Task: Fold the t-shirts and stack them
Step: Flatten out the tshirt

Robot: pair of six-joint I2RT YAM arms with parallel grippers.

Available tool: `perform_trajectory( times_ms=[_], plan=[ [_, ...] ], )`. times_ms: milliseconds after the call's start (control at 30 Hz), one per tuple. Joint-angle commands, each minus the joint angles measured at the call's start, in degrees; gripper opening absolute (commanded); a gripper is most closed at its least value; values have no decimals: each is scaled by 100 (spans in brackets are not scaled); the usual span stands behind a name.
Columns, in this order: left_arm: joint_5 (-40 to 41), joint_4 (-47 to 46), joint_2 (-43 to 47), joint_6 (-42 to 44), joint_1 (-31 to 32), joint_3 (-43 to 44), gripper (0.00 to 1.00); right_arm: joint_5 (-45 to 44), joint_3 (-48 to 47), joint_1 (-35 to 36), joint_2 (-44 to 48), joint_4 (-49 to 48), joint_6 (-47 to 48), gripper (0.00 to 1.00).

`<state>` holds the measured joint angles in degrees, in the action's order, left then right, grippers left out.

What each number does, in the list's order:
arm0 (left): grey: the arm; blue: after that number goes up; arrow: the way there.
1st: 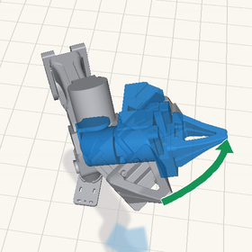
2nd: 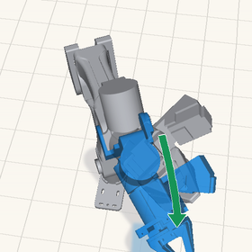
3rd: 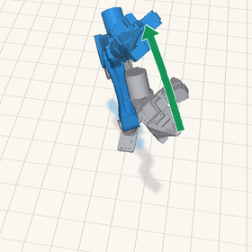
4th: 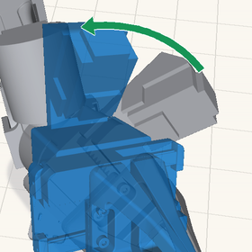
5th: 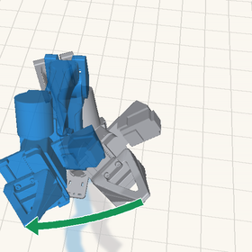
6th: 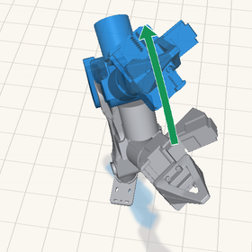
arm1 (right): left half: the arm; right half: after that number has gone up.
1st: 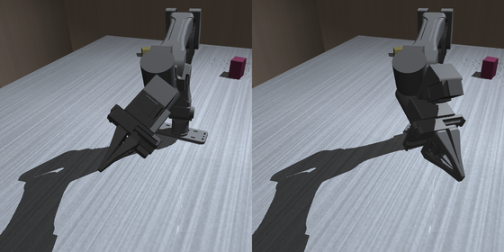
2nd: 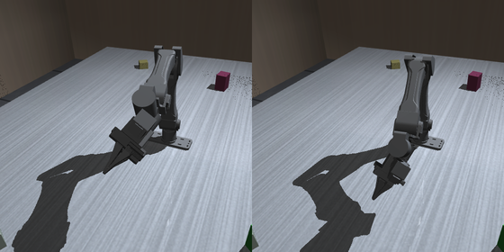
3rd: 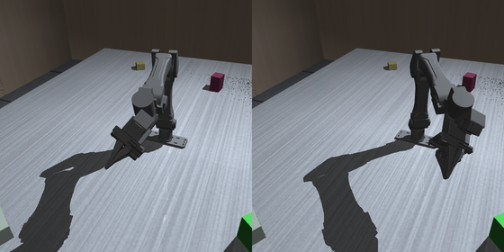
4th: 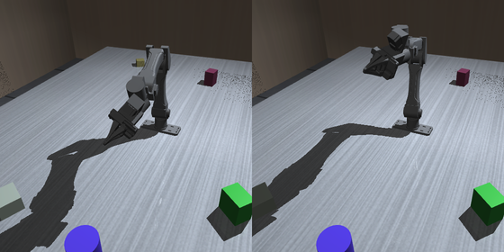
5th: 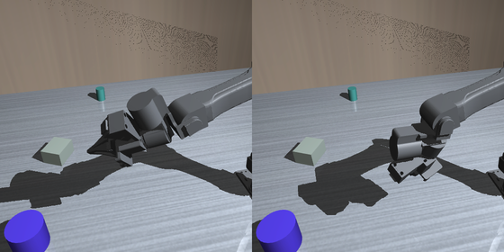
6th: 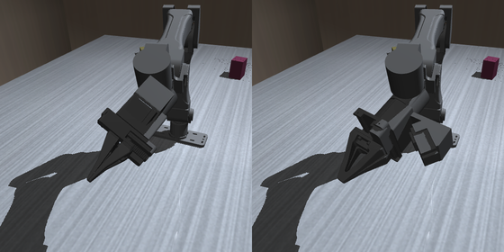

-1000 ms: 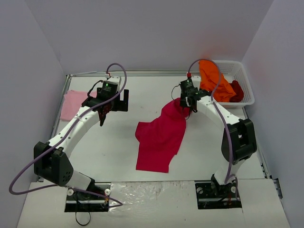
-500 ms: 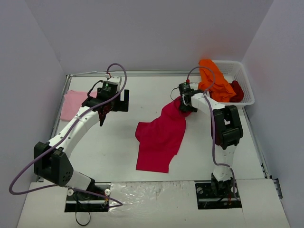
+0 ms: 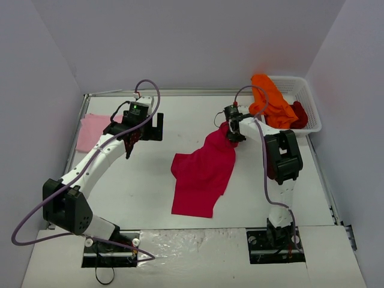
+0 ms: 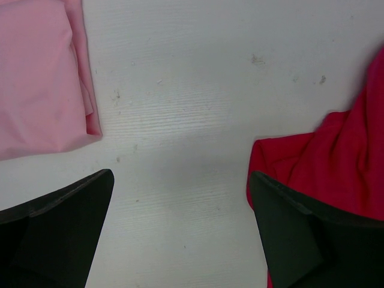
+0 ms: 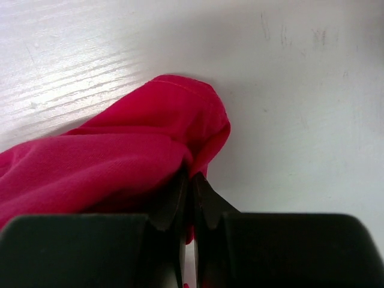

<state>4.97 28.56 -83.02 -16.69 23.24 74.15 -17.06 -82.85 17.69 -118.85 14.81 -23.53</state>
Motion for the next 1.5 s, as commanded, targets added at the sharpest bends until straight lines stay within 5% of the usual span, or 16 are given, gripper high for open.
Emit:
perform_trajectory(
  times_ms=[0, 167, 500, 800, 1133, 1467],
  plan=[
    [-101, -26, 120, -80, 22, 161, 96, -43, -117, -47, -78, 198, 24, 0],
    [-400, -174, 85, -150, 40, 82, 79, -43, -214, 67, 615, 312, 146, 0],
    [-1033, -447, -644, -932, 522, 108, 80, -201, -839, 155, 2559, 1138, 472, 0],
    [-305, -298, -1794, -1434, 1182, 634, 78, -113, -109, 164, 2920, 1033, 595, 0],
    [337, -61, -2675, -1530, 1332, 1075, 63, 62, 14, 234, 3017, 936, 718, 0],
    [136, -104, -3097, -1530, 1332, 1207, 43, 71, 93, 261, 3034, 883, 771, 0]
  ],
)
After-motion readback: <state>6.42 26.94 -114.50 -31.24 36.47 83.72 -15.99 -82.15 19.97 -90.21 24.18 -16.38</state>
